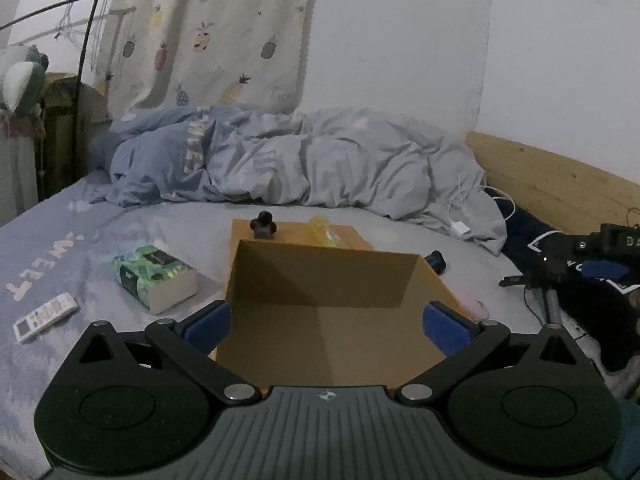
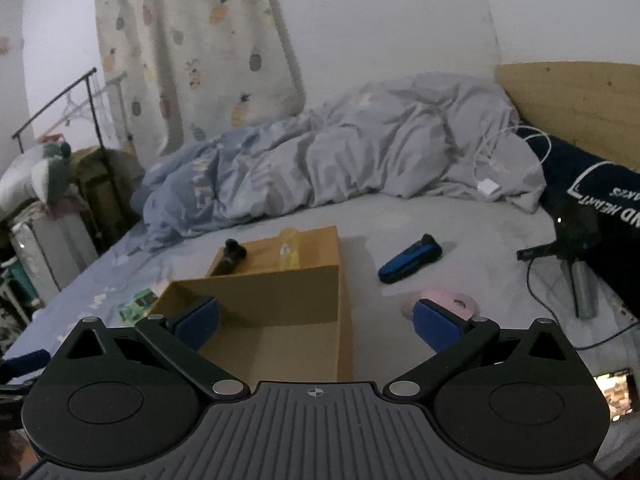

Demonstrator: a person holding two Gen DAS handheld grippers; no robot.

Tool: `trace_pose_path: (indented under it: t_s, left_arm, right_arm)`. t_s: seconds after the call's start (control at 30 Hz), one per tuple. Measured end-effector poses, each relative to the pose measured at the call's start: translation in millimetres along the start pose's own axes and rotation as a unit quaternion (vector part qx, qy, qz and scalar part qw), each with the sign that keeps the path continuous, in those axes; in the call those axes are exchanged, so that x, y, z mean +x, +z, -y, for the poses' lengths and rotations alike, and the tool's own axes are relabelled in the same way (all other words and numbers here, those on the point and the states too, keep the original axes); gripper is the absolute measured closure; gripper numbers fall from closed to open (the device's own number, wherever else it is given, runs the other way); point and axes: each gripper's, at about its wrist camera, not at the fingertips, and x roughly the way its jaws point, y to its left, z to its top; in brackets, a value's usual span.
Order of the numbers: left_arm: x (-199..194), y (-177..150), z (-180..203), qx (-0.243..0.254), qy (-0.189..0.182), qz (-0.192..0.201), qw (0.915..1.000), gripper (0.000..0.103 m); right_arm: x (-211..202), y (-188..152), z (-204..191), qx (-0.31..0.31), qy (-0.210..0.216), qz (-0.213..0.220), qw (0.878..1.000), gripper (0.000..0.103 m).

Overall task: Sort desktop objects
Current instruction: 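Move the left tool toward the black shaver on the orange box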

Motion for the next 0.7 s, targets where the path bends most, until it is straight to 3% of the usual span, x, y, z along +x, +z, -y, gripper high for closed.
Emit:
trace_pose_path:
  t_s: [0.3,0.7]
  left_arm:
    - [22,22,-3,0.013,0.019,-0.013,0.9997,0.000]
    - [51,61,4,0.009,0.038,-0.037,0.9985,0.000]
  right_arm:
    - [20,18,8,-0.018,-0.018,-0.012,1.000,0.000]
    - [52,56,4,-0.027,0.001,-0.023,0.999,0.000]
